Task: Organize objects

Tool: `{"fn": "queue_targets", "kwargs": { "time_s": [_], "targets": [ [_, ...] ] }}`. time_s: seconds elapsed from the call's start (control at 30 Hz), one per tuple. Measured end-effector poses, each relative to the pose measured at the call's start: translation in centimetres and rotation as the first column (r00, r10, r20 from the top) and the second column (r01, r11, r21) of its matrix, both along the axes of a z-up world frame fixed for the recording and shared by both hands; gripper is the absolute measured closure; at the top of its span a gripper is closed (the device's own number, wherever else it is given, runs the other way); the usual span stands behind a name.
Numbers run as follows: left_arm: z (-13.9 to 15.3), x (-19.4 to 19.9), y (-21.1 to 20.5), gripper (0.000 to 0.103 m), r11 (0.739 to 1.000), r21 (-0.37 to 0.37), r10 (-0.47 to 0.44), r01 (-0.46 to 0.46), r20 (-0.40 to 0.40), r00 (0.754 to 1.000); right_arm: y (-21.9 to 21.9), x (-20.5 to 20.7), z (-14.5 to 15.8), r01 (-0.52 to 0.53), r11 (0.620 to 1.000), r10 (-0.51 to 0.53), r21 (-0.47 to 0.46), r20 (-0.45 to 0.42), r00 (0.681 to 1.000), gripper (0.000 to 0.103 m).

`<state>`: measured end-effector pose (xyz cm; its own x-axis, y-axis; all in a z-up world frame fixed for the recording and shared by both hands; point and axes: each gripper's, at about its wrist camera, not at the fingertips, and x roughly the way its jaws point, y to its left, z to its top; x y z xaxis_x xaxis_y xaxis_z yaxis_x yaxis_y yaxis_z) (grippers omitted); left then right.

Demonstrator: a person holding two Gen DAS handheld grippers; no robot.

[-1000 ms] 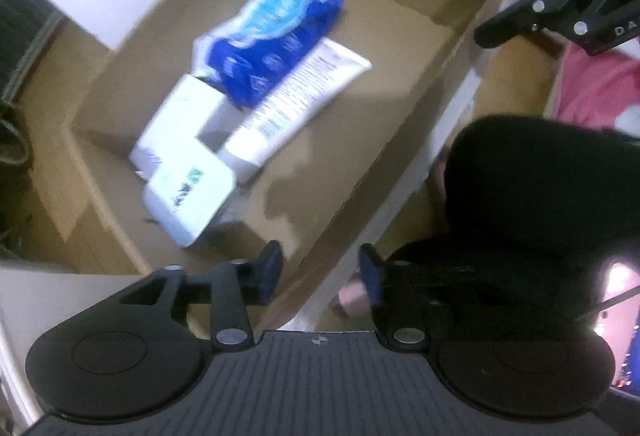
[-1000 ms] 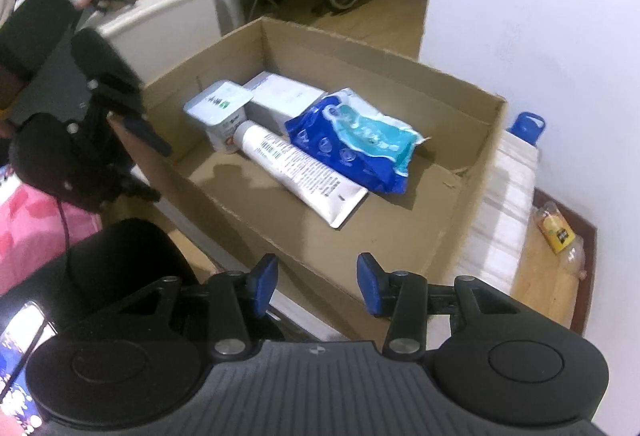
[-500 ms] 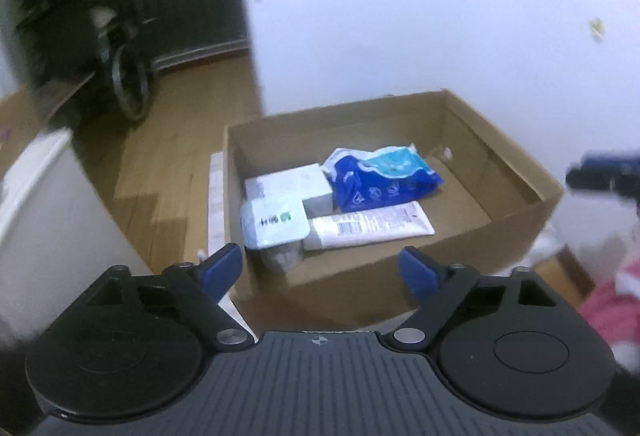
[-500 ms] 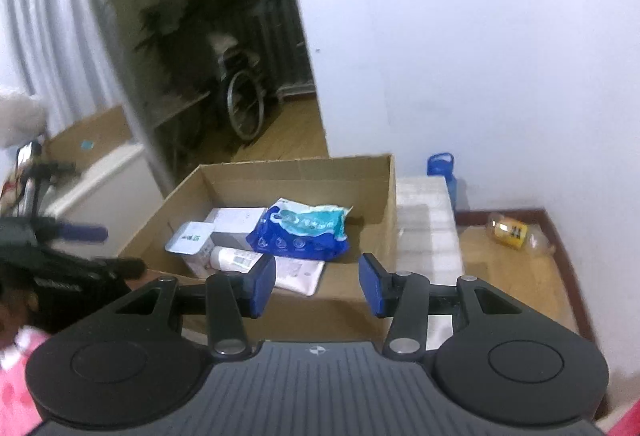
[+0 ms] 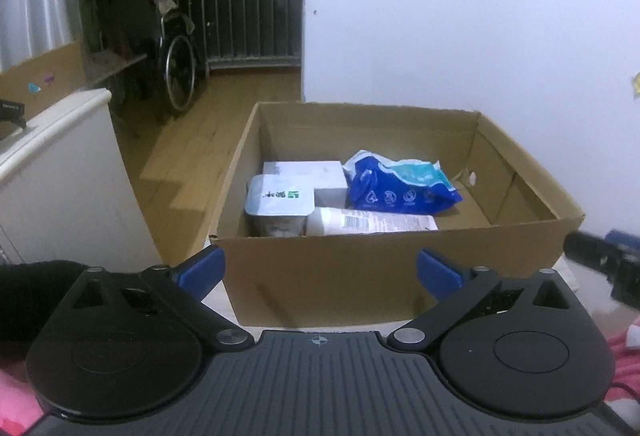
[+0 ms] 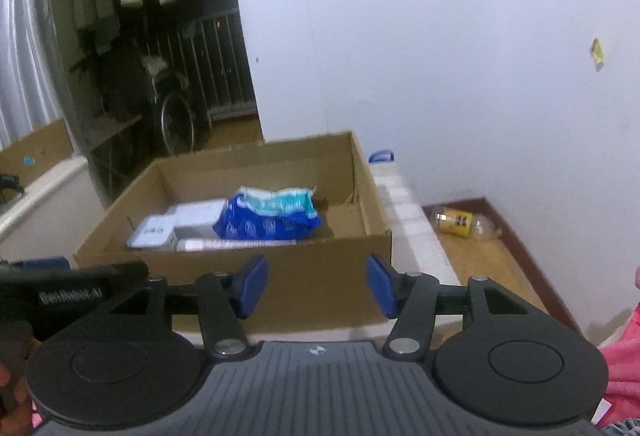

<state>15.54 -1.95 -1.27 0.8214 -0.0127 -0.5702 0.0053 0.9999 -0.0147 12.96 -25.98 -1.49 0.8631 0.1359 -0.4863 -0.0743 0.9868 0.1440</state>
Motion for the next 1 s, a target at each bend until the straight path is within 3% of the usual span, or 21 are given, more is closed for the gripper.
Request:
{"fn": "queue_targets", "kwargs": {
  "time_s": [0.5,0.7,1.0],
  "targets": [
    [0.0,-2.4,0.1,0.0,0.996,0.029,0.083,-0.086,0.092,0.992,0.2,-1.0,-0.1,0.06,0.996,-0.058,-0.059,0.02,0.998,0.043],
    [0.4,-3.0,0.2,0.0,0.995,0.023,0.094,-0.097,0.122,0.988,0.3,-1.6,0.2,0.069,0.995,-0.066,-0.076,0.043,0.997,0.043],
    [0.5,-3.5,-0.7,0.0,0.993,0.079,0.076,-0.088,0.147,0.986,0.4,-1.8,0.3,0.068,0.994,-0.064,-0.091,0.053,0.997,0.042]
  ]
}}
